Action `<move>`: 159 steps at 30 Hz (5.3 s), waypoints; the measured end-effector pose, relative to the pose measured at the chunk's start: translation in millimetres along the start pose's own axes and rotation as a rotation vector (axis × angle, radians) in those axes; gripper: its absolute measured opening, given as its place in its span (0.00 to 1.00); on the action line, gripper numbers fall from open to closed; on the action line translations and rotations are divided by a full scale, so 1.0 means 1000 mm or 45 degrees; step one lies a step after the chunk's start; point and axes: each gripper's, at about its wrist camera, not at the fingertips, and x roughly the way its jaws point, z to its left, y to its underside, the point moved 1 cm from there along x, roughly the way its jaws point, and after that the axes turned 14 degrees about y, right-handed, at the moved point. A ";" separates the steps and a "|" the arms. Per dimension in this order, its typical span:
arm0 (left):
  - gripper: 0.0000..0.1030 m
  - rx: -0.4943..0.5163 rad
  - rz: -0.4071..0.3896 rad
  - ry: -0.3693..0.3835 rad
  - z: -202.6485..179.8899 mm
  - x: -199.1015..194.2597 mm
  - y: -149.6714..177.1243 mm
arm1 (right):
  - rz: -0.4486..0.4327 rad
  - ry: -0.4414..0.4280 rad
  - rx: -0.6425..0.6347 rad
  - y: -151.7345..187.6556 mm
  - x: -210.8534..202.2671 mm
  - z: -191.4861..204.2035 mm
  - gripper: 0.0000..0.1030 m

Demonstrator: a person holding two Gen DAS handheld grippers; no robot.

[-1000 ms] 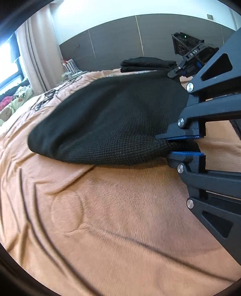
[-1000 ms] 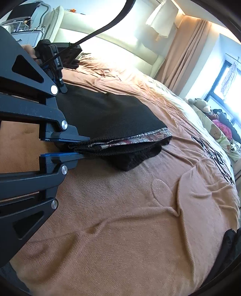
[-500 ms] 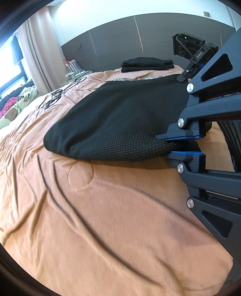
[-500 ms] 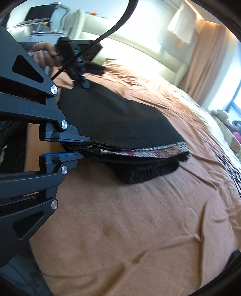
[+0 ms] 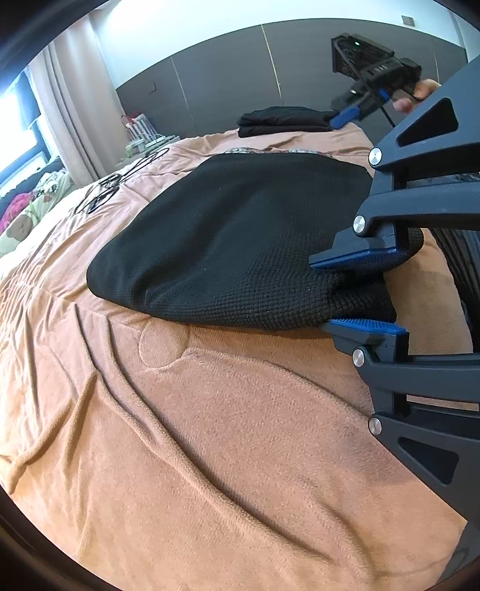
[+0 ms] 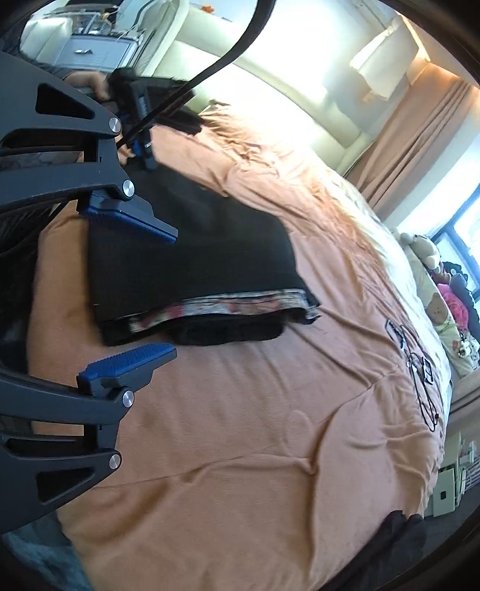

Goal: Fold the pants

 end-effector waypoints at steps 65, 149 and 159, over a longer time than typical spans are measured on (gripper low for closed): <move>0.60 -0.090 -0.141 -0.034 0.015 -0.013 -0.024 | 0.443 -0.266 0.093 -0.181 0.247 0.043 0.01; 0.56 -0.047 0.003 -0.044 0.005 0.030 0.012 | 0.422 -0.203 0.015 -0.046 0.129 0.004 0.17; 0.56 -0.020 0.012 -0.050 -0.004 0.023 0.010 | 0.344 -0.111 -0.103 -0.048 0.114 0.020 0.01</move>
